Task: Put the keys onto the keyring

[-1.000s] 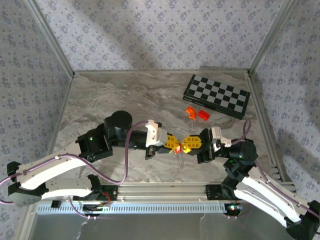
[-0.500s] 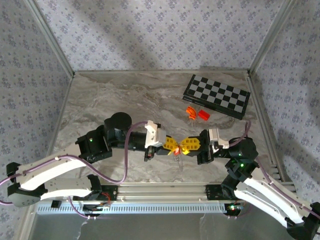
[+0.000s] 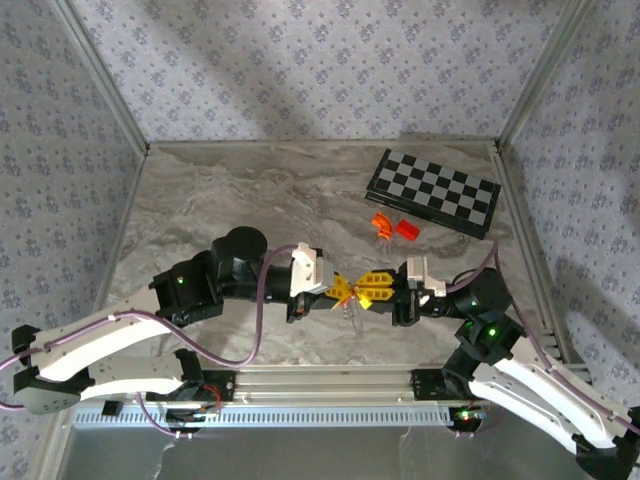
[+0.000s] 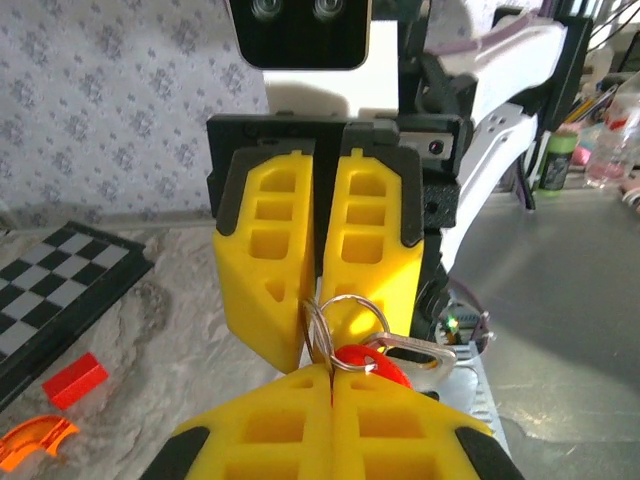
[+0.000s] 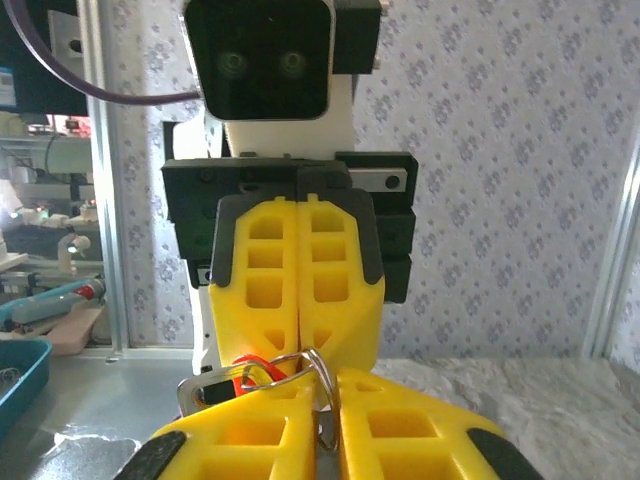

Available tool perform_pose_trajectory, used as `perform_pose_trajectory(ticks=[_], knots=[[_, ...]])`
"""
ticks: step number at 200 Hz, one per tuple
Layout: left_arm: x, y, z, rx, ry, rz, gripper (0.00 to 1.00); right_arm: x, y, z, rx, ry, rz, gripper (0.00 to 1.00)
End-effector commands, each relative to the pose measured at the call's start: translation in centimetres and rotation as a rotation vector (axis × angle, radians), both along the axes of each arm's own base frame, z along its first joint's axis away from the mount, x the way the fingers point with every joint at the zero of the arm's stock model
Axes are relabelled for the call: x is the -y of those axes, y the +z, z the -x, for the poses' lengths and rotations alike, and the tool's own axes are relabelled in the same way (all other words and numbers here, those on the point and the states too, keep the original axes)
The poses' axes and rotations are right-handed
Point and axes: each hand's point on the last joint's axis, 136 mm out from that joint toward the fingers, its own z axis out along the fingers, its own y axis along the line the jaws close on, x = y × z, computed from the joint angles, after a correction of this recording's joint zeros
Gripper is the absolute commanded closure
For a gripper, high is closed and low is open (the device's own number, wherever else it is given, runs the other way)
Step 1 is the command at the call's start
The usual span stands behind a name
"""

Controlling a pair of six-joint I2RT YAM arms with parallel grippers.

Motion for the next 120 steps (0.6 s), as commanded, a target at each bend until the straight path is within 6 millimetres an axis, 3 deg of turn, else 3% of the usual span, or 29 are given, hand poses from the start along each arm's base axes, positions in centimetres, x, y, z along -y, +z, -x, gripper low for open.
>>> perform_pose_trajectory(ticks=[1,67,120], knots=[[0.7,1.2,-1.0,0.05,0.038,0.016,1.0,-0.3,-1.3,-0.2,-0.011,-0.03,0.084,0.8],[0.8,0.3,-2.0,0.051,0.09,-0.015,1.0,-0.2,-2.0,-2.1,-0.036,-0.146,0.109,0.59],[0.5,-0.2,-2.7,0.053,0.14,-0.02,1.0,0.2,-2.6,-3.2,-0.053,-0.218,0.126,0.55]])
